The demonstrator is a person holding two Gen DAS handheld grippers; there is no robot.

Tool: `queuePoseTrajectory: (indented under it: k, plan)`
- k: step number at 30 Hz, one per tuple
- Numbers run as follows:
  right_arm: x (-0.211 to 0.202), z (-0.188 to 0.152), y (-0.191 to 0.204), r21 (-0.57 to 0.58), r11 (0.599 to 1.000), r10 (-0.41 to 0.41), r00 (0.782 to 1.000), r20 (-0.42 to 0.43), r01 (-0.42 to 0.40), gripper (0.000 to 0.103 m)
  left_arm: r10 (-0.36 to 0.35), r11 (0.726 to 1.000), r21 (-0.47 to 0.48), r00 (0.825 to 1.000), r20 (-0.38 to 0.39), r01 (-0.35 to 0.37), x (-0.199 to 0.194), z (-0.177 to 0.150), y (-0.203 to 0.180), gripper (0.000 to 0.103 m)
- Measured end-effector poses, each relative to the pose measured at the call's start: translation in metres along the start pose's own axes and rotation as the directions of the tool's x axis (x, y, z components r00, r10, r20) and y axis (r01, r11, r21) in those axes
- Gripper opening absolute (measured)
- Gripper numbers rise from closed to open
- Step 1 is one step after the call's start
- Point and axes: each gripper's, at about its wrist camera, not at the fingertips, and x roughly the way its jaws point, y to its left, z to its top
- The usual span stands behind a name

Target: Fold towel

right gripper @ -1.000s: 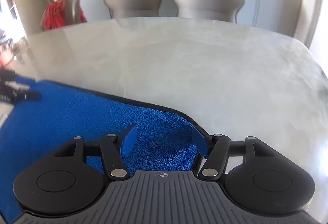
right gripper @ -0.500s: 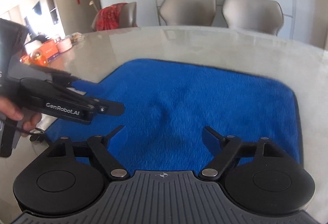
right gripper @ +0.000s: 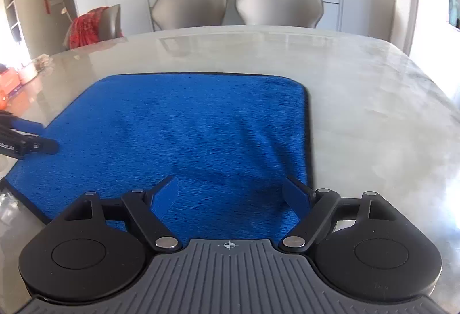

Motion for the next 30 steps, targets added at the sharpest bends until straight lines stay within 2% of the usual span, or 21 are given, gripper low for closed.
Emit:
queuePoseTrajectory:
  k: [2, 5, 10, 13, 15, 20, 23, 30]
  plan:
    - [-0.004, 0.005, 0.001, 0.020, 1.000, 0.004, 1.000, -0.004, -0.004, 0.081, -0.011, 0.999, -0.033, 1.000, 0.028, 0.012, -0.011, 0.000, -0.001, 0.079]
    - [-0.016, 0.008, 0.017, 0.008, 0.998, 0.065, 0.997, 0.039, -0.065, 0.083, -0.042, 0.999, -0.028, 0.997, 0.066, 0.044, -0.028, -0.002, -0.015, 0.079]
    - [-0.023, 0.003, 0.052, -0.051, 0.989, 0.145, 0.988, 0.047, -0.142, 0.084, -0.089, 0.995, 0.040, 0.995, 0.049, 0.087, -0.040, -0.018, -0.044, 0.079]
    - [-0.026, -0.005, 0.070, -0.088, 0.980, 0.181, 0.983, 0.029, -0.177, 0.084, -0.100, 0.994, 0.045, 0.995, 0.027, 0.098, -0.040, -0.030, -0.056, 0.079]
    - [-0.027, -0.011, 0.074, -0.098, 0.979, 0.181, 0.983, 0.023, -0.178, 0.084, -0.096, 0.995, 0.031, 0.995, 0.023, 0.095, -0.038, -0.036, -0.059, 0.079]
    - [-0.023, -0.021, 0.067, -0.041, 0.986, 0.159, 0.987, -0.003, -0.159, 0.084, -0.055, 0.998, 0.020, 0.998, 0.014, 0.055, -0.026, -0.045, -0.061, 0.079]
    - [-0.025, -0.025, 0.061, -0.055, 0.987, 0.152, 0.988, 0.001, -0.151, 0.084, -0.047, 0.998, 0.035, 0.999, 0.020, 0.047, -0.026, -0.048, -0.058, 0.080]
    - [-0.035, -0.032, 0.033, -0.044, 0.994, 0.096, 0.995, 0.001, -0.096, 0.084, -0.005, 1.000, 0.001, 1.000, 0.012, 0.005, -0.029, -0.055, -0.037, 0.084]
